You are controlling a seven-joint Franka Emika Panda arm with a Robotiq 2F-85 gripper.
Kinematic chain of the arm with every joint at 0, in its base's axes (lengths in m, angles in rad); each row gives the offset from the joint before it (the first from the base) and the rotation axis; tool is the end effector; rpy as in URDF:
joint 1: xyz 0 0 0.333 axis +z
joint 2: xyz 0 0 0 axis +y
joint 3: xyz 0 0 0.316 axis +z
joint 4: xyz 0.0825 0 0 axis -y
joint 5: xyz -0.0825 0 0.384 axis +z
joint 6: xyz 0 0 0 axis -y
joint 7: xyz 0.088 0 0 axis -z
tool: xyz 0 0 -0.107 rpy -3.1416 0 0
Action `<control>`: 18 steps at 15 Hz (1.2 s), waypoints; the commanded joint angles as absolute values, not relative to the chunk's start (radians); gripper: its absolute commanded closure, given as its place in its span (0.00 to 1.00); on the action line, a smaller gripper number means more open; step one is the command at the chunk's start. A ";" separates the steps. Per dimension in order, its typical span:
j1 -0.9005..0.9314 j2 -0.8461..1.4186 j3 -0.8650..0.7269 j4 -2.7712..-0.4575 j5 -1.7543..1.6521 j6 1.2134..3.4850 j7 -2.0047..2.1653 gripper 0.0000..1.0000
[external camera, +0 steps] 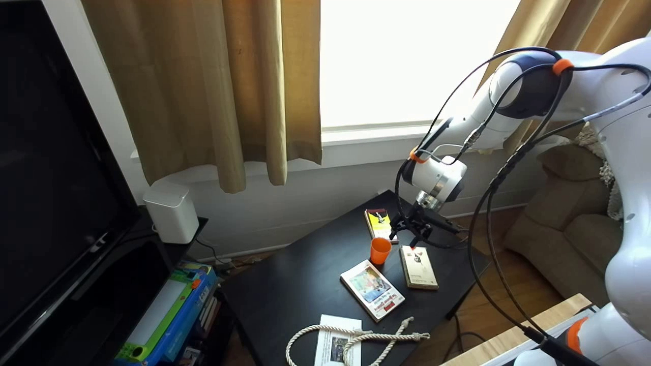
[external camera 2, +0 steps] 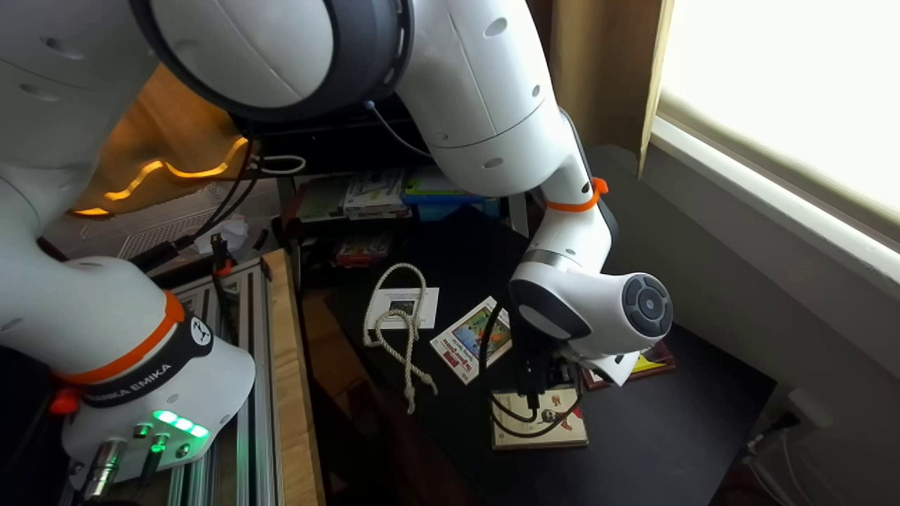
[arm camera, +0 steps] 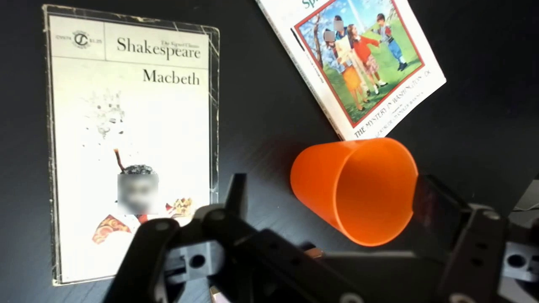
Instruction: Remove the book from top of the cup, then put the cup on top of the book
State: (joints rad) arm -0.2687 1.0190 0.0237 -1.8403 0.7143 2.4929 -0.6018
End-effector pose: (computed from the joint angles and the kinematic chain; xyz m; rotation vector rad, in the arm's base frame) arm 0.5245 -0.1332 -0.0491 -2.6484 0.4084 0.2453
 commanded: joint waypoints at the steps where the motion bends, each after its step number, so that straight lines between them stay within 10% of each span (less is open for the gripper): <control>1: -0.277 1.092 0.061 -1.782 0.659 2.579 -0.534 0.00; 6: -0.293 1.163 0.101 -1.738 0.555 2.655 -0.473 0.00; 8: -0.299 1.183 0.111 -1.723 0.507 2.657 -0.445 0.26; 18: -0.368 1.226 0.147 -1.669 0.371 2.627 -0.374 0.92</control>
